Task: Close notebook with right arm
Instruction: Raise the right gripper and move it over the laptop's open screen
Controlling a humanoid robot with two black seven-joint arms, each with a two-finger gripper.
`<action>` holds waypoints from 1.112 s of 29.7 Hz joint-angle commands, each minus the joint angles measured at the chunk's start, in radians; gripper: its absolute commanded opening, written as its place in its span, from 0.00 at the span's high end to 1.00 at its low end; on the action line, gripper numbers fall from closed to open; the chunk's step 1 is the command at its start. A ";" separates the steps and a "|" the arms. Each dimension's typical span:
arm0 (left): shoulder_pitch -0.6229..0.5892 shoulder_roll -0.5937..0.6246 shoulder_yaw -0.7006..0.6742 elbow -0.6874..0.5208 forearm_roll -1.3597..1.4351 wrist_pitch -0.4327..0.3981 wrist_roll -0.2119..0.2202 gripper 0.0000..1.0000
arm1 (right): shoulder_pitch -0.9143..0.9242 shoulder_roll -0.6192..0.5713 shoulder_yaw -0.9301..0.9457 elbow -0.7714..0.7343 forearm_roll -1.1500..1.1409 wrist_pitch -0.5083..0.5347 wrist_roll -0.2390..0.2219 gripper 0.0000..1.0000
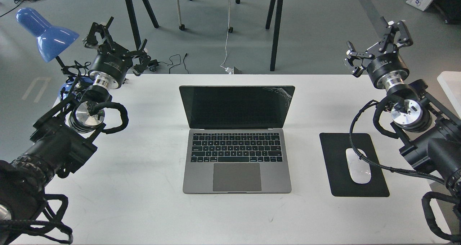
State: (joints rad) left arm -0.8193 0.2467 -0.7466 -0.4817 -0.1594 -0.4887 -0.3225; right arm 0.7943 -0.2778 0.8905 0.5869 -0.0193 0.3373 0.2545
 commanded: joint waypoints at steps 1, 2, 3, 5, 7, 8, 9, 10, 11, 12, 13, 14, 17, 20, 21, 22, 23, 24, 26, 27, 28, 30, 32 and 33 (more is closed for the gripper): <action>0.000 0.000 0.001 0.000 0.000 0.000 0.000 0.00 | 0.043 0.045 -0.103 -0.001 -0.004 -0.001 -0.001 0.00; 0.000 0.000 0.001 0.000 0.000 0.000 0.000 0.00 | 0.051 0.058 -0.128 -0.001 -0.004 -0.001 -0.001 0.00; 0.000 0.000 0.001 0.000 0.000 0.000 0.000 0.00 | 0.058 0.071 -0.146 -0.001 -0.005 -0.001 -0.001 0.00; 0.000 0.000 0.001 0.000 0.000 0.000 0.000 0.00 | 0.069 0.097 -0.177 -0.001 -0.007 -0.001 -0.003 0.00; 0.000 0.000 0.001 0.000 0.000 0.000 0.000 0.00 | 0.071 0.115 -0.209 0.002 -0.008 -0.001 -0.003 0.00; 0.000 0.000 0.001 0.000 0.000 0.000 0.000 0.00 | 0.071 0.120 -0.228 0.007 -0.008 0.000 -0.004 0.00; 0.000 0.000 0.001 0.000 0.000 0.000 0.000 0.00 | 0.071 0.121 -0.249 0.014 -0.008 0.000 -0.004 0.00; 0.000 0.000 0.001 0.000 0.000 0.000 0.000 0.00 | 0.071 0.121 -0.275 0.020 -0.008 0.003 -0.004 0.00; 0.000 0.000 0.001 0.000 0.000 0.000 0.000 0.00 | 0.072 0.121 -0.298 0.027 -0.008 0.005 -0.004 0.00; 0.000 0.000 0.001 0.000 0.000 0.000 0.000 0.00 | 0.072 0.121 -0.323 0.034 -0.010 0.005 -0.004 0.00; 0.000 0.000 0.001 0.000 0.000 0.000 0.000 0.00 | 0.072 0.118 -0.353 0.043 -0.010 0.008 -0.004 0.00; 0.000 0.000 0.001 0.000 0.000 0.000 0.000 0.00 | 0.071 0.114 -0.381 0.056 -0.010 0.011 -0.004 0.00; 0.000 0.000 0.001 0.000 0.000 0.000 0.000 0.00 | 0.060 0.091 -0.421 0.112 -0.010 0.014 -0.003 0.00; 0.000 0.000 0.001 0.000 0.000 0.000 0.000 0.00 | 0.042 0.025 -0.455 0.180 -0.016 0.017 -0.001 0.00; 0.000 0.000 0.001 0.000 0.000 0.000 0.000 0.00 | 0.037 0.007 -0.473 0.200 -0.025 0.019 0.000 0.00; 0.000 0.000 0.001 0.000 0.000 0.000 0.000 0.00 | 0.037 -0.010 -0.496 0.215 -0.042 0.028 0.002 0.00; 0.000 0.000 0.001 0.000 0.000 0.000 0.000 0.00 | 0.036 -0.023 -0.515 0.226 -0.059 0.041 0.005 0.00; 0.000 0.000 0.001 0.000 0.000 0.000 0.000 0.00 | 0.036 -0.032 -0.524 0.234 -0.071 0.055 0.006 0.00; 0.000 0.000 0.001 0.000 0.000 0.000 0.000 0.00 | 0.028 -0.049 -0.541 0.255 -0.090 0.078 0.008 0.00; 0.000 0.000 0.001 0.000 0.000 0.000 0.000 0.00 | 0.019 -0.053 -0.544 0.272 -0.096 0.086 0.008 0.00; 0.000 0.000 0.001 0.000 0.000 0.000 0.000 0.00 | 0.014 -0.058 -0.545 0.289 -0.102 0.089 0.008 0.00; 0.000 0.000 0.001 0.000 0.000 0.000 0.000 0.00 | 0.003 -0.067 -0.547 0.323 -0.116 0.089 0.008 0.00; 0.000 0.000 0.001 0.000 0.000 0.000 0.000 0.00 | -0.012 -0.072 -0.548 0.344 -0.135 0.089 0.008 0.00; 0.000 0.000 0.001 0.000 0.000 0.000 0.000 0.00 | -0.023 -0.072 -0.550 0.353 -0.155 0.089 0.008 0.00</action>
State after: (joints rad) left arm -0.8193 0.2470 -0.7455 -0.4817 -0.1596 -0.4887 -0.3221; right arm 0.7945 -0.3448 0.3438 0.9097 -0.1381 0.4258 0.2625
